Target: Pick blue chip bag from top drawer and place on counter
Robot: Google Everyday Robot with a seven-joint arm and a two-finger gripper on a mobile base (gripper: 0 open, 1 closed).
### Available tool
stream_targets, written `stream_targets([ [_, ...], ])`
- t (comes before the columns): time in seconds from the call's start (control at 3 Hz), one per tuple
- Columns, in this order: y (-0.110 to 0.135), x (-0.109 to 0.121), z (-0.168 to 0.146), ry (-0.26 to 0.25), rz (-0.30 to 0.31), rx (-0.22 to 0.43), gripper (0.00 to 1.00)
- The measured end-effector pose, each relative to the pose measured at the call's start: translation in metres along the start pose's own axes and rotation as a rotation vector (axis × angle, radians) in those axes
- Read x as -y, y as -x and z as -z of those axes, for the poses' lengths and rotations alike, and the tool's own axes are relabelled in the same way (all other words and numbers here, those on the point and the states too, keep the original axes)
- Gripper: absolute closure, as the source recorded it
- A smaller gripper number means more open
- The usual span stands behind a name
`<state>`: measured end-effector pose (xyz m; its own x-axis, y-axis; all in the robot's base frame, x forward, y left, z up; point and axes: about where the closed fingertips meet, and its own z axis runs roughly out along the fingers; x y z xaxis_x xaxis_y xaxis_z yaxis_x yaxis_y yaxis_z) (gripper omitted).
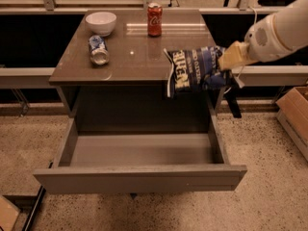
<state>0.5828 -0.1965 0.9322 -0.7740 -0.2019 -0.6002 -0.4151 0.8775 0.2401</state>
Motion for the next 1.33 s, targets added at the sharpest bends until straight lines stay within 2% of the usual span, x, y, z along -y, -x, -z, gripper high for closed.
stream_targets([
  [0.33, 0.077, 0.036, -0.007, -0.046, -0.006, 0.108, 1.0],
  [0.67, 0.12, 0.056, -0.037, -0.034, -0.013, 0.152, 1.0],
  [1.0, 0.149, 0.05, -0.086, 0.052, 0.003, 0.159, 0.96],
  [1.33, 0.148, 0.048, -0.086, 0.05, 0.005, 0.155, 0.73],
])
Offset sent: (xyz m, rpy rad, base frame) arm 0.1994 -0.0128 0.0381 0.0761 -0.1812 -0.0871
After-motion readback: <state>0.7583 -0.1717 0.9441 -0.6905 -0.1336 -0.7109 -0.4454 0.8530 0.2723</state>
